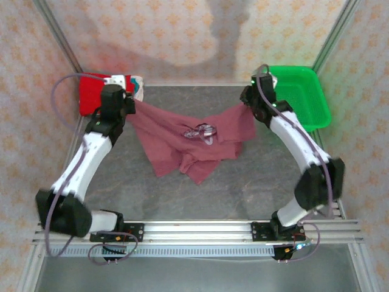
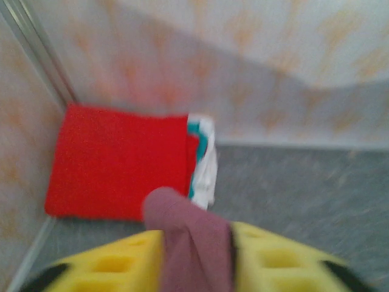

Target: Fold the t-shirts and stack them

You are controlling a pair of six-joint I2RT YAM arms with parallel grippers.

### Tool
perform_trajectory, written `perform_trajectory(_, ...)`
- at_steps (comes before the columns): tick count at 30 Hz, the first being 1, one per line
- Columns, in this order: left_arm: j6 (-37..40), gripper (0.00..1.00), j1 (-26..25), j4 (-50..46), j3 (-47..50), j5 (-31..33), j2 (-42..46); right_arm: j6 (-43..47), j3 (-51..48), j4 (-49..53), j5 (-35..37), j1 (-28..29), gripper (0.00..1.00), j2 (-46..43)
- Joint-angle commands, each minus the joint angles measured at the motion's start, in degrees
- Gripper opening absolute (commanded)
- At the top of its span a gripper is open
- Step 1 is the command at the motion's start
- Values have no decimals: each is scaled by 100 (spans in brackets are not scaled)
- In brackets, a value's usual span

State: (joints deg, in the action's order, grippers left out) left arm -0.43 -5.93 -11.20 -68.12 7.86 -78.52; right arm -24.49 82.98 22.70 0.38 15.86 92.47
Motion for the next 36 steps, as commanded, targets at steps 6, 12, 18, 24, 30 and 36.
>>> perform_trajectory(6, -1333, 85, 34, -313, 869, -503, 520, 150, -512, -178, -819, -48, 65, -500)
perform_trajectory(12, -2081, 77, -80, -1063, 2084, -1391, 951, 267, -1876, -52, -920, -123, 65, -845)
perform_trajectory(18, -2247, 64, -469, -764, 2351, -1650, 338, -120, -1944, -493, -1423, -645, 65, -26)
perform_trajectory(24, -2189, 63, -637, -710, 2194, -1611, -353, -187, -1270, -222, -1493, -694, 65, 1113)
perform_trajectory(30, -2200, 62, -639, -577, 2233, -1512, -436, -351, -1210, -360, -1497, -725, 63, 1634)
perform_trajectory(36, -2217, 59, -639, -479, 2292, -1649, -500, -434, -1360, -770, -1654, -743, 58, 1894)
